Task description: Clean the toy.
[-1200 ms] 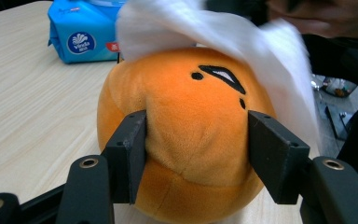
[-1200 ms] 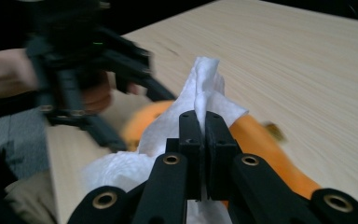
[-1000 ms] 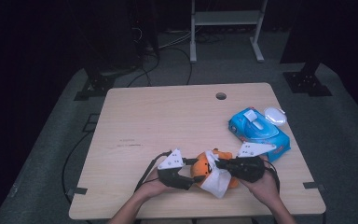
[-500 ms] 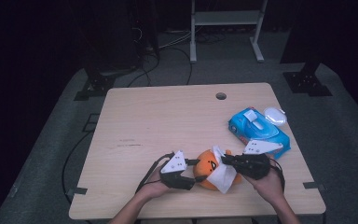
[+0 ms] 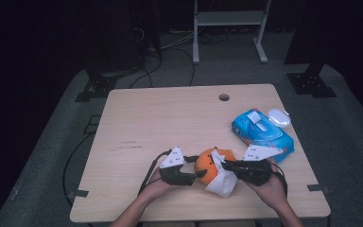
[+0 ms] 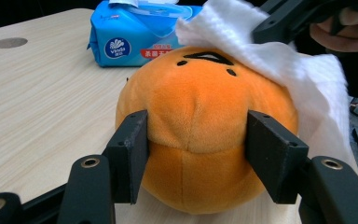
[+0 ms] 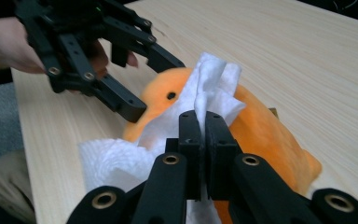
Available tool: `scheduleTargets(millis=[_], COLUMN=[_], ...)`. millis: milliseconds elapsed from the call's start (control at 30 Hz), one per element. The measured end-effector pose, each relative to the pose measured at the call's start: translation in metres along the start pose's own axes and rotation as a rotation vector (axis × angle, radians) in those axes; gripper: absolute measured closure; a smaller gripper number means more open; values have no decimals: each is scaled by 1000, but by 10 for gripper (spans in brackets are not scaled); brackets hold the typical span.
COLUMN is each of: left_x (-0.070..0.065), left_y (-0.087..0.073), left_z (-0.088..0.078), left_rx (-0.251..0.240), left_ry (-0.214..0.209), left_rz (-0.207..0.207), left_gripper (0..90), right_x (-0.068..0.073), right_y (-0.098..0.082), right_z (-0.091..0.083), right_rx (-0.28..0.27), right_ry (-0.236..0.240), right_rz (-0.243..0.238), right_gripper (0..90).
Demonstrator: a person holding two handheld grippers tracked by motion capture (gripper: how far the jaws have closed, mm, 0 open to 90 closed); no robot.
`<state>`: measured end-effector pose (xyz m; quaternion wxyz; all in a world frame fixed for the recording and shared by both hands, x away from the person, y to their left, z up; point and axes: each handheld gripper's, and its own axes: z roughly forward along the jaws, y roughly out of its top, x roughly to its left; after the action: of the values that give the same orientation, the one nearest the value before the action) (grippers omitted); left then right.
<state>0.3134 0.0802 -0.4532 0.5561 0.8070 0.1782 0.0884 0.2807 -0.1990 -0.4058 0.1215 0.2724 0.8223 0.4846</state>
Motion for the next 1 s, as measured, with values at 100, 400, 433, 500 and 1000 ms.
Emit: scheduleTargets(millis=[100, 400, 433, 500, 1000], left_x=[1, 4, 4, 5, -7], left_y=[1, -2, -3, -5, -1], left_z=[1, 1, 1, 2, 5], left_rx=[-11, 2, 3, 9, 6], left_ry=[2, -2, -4, -2, -33], left_rz=[-22, -26, -29, -21, 22], left_gripper=[406, 394, 393, 389, 372], right_x=[14, 10, 7, -1, 6], right_y=[7, 4, 4, 6, 10], right_z=[8, 6, 3, -6, 3], right_rx=[-4, 35, 24, -7, 41], right_ry=[31, -13, -30, -64, -49], right_rz=[-43, -64, -55, -21, -55], right_gripper=[860, 860, 860, 860, 854])
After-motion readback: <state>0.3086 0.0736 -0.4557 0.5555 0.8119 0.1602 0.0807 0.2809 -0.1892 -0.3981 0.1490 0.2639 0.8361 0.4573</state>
